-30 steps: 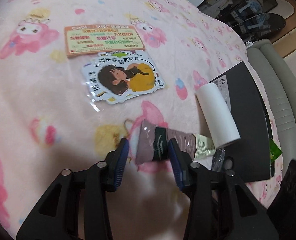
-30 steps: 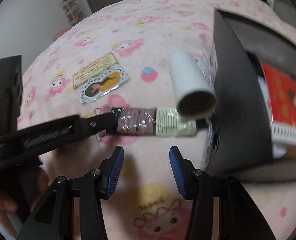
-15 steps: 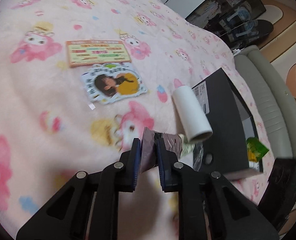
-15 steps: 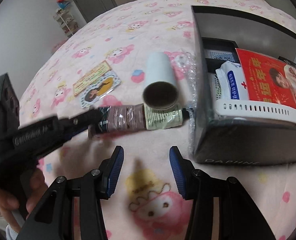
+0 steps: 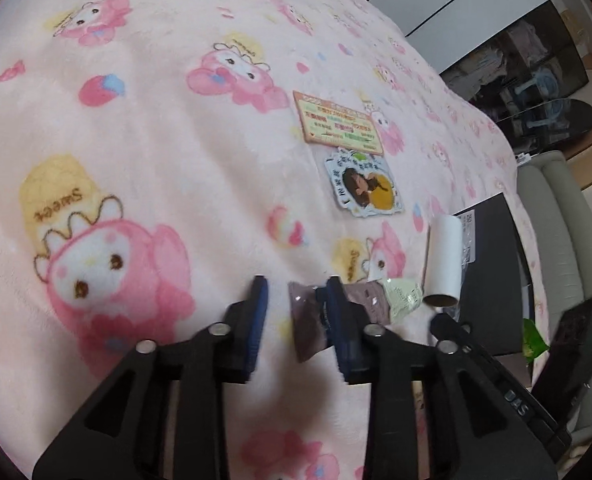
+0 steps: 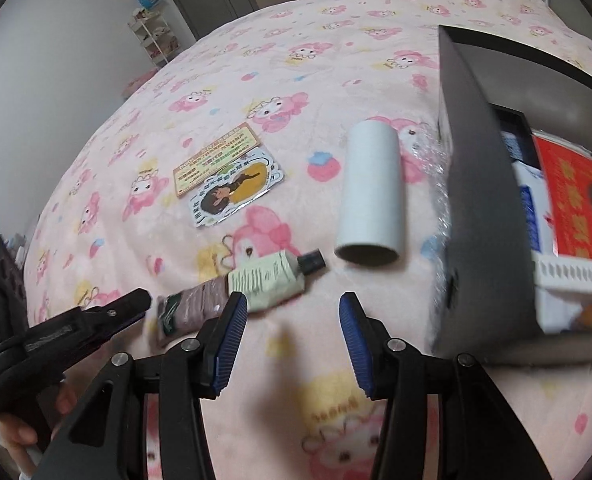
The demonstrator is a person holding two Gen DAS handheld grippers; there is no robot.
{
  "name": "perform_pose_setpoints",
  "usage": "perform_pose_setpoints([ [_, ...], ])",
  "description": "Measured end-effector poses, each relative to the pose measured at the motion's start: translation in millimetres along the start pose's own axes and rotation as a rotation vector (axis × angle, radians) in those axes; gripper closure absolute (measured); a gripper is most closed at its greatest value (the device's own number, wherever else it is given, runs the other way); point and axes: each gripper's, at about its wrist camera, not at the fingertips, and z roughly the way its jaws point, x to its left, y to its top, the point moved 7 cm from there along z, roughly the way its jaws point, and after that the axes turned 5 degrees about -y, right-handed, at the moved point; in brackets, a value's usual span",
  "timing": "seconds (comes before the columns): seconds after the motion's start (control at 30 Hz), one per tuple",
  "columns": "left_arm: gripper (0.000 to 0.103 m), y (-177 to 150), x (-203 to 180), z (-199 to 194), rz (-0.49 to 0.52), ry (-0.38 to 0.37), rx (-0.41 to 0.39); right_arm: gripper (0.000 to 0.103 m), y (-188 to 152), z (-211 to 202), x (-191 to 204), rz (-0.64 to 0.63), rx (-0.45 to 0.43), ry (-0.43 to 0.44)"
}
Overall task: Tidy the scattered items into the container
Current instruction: 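Close the left gripper on the tube body while the right gripper grips the cap end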
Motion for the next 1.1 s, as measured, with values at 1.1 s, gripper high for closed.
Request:
perform_pose_setpoints([
  [1.1,0.068,-23,7,1,-0.031,0.004,0.097,0.071,13,18,9,-0.016,0.063,0.078],
])
